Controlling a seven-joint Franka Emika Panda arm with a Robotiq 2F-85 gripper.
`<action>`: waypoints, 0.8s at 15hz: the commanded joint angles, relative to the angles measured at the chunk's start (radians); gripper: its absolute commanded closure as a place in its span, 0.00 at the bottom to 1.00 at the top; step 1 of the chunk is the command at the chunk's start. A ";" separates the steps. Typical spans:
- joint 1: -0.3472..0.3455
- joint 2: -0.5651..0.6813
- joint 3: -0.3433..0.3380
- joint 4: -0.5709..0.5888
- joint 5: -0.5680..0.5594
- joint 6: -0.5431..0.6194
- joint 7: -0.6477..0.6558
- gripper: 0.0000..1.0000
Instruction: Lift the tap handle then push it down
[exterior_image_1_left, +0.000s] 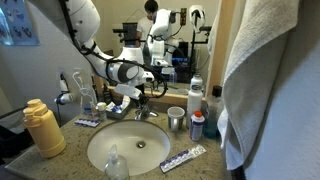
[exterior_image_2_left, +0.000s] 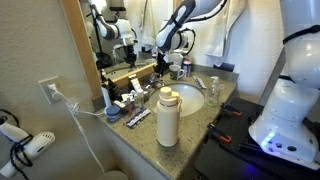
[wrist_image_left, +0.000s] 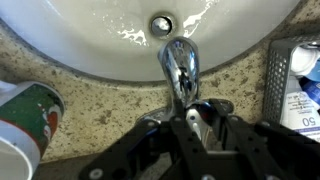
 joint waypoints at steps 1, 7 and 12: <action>0.014 -0.075 -0.108 -0.139 -0.111 -0.006 0.096 0.93; 0.059 -0.087 -0.163 -0.140 -0.192 0.011 0.160 0.93; 0.091 -0.097 -0.193 -0.128 -0.231 0.006 0.213 0.93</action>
